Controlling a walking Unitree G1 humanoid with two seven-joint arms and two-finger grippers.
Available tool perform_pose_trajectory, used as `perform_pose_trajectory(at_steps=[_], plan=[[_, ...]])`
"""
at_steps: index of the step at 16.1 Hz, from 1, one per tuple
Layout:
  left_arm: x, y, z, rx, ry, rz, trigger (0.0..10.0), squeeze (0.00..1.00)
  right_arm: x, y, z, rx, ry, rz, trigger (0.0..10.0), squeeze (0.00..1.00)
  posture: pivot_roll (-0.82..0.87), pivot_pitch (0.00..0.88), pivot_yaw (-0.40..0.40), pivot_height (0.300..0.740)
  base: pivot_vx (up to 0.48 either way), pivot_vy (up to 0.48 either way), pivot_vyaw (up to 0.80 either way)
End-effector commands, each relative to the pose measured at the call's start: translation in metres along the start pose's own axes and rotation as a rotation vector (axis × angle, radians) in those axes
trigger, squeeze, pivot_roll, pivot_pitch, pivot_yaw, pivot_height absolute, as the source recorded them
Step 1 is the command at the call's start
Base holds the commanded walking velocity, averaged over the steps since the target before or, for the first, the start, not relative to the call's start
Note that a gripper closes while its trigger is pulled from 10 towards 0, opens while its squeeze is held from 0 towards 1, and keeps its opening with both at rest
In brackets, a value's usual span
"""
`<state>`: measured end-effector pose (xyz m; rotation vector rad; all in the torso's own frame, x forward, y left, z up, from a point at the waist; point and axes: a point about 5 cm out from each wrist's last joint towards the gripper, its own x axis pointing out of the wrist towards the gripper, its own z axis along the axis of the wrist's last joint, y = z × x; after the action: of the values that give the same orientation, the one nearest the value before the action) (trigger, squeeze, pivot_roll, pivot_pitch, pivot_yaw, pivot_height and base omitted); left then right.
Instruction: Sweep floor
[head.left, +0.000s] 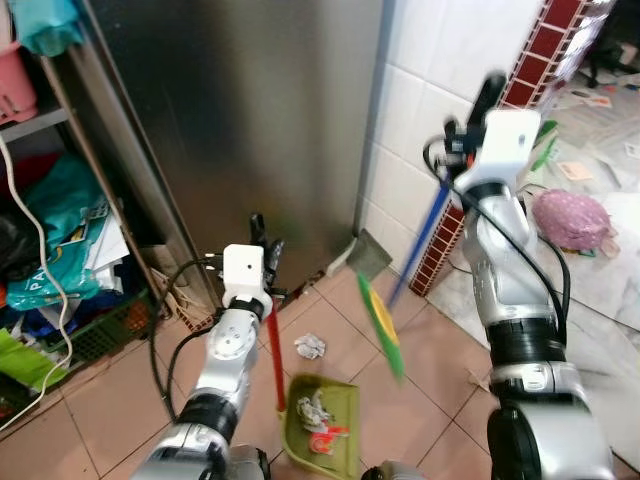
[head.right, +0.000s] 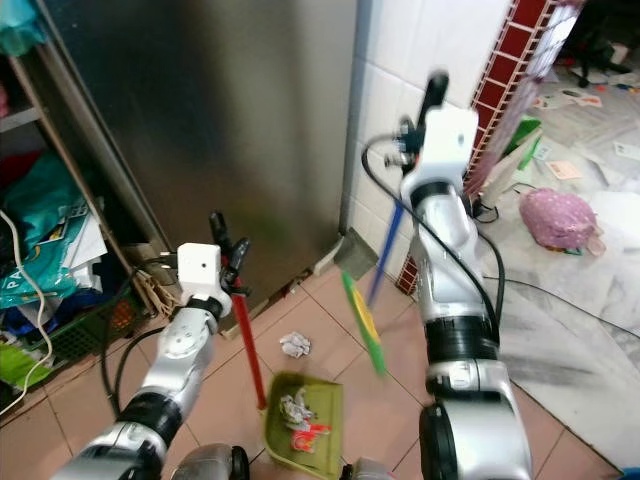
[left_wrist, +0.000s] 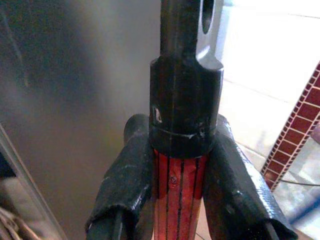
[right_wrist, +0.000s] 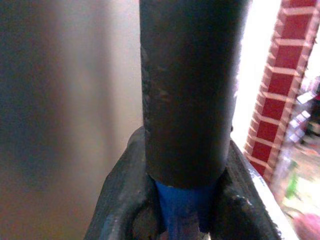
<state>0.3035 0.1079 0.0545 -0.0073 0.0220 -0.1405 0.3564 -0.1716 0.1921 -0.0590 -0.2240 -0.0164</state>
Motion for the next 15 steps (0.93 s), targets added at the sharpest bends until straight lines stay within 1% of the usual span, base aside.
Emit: perform_pose_trajectory(at_steps=[1, 2, 4, 5, 6, 8, 9, 11, 13, 15], plan=[[0.001, 0.007, 0.017, 0.035, -0.056, -0.006, 10.0, 0.00, -0.004, 0.004, 0.011, 0.015, -0.058, 0.002, 10.0, 0.00, -0.07, 0.000, 0.002, 0.740, 0.000, 0.000, 0.00], [-0.004, 0.012, 0.018, 0.017, -0.045, 0.002, 10.0, 0.00, -0.011, 0.005, 0.003, 0.020, -0.032, -0.001, 10.0, 0.00, -0.07, 0.000, 0.008, 0.740, 0.000, 0.000, 0.00], [-0.009, 0.018, 0.018, 0.016, -0.016, 0.042, 10.0, 0.00, -0.018, 0.006, -0.010, 0.044, 0.018, -0.019, 10.0, 0.00, -0.07, 0.000, 0.012, 0.740, 0.000, 0.000, 0.00], [-0.013, 0.019, 0.026, -0.011, -0.038, 0.039, 10.0, 0.00, -0.023, 0.009, -0.020, 0.063, 0.060, -0.031, 10.0, 0.00, -0.06, 0.000, 0.013, 0.740, 0.000, 0.000, -0.80], [-0.014, 0.019, 0.028, -0.026, -0.049, 0.031, 10.0, 0.00, -0.025, 0.011, -0.023, 0.063, 0.067, -0.030, 10.0, 0.00, -0.06, 0.000, 0.013, 0.740, 0.000, 0.000, -0.80], [-0.016, 0.022, 0.032, 0.005, -0.071, 0.047, 10.0, 0.00, -0.030, 0.013, -0.029, 0.049, 0.080, -0.030, 10.0, 0.00, -0.05, 0.000, 0.013, 0.740, 0.000, 0.000, -0.80], [-0.016, 0.024, 0.033, -0.031, -0.065, 0.065, 10.0, 0.00, -0.032, 0.012, -0.033, 0.040, 0.093, -0.037, 10.0, 0.00, -0.05, 0.000, 0.012, 0.740, 0.000, 0.000, -0.80], [-0.017, 0.023, 0.038, -0.042, -0.056, 0.054, 10.0, 0.00, -0.033, 0.011, -0.036, 0.023, 0.106, -0.046, 10.0, 0.00, -0.05, 0.000, 0.014, 0.740, 0.000, 0.000, -0.80], [-0.016, 0.017, 0.045, -0.058, -0.051, 0.008, 10.0, 0.00, -0.030, 0.009, -0.038, 0.014, 0.118, -0.059, 10.0, 0.00, -0.05, 0.000, 0.027, 0.740, 0.000, 0.000, -0.80], [-0.016, 0.013, 0.047, -0.064, -0.051, -0.016, 10.0, 0.00, -0.030, 0.009, -0.041, 0.030, 0.131, -0.071, 10.0, 0.00, -0.05, 0.000, 0.035, 0.740, 0.000, 0.000, -0.80]])
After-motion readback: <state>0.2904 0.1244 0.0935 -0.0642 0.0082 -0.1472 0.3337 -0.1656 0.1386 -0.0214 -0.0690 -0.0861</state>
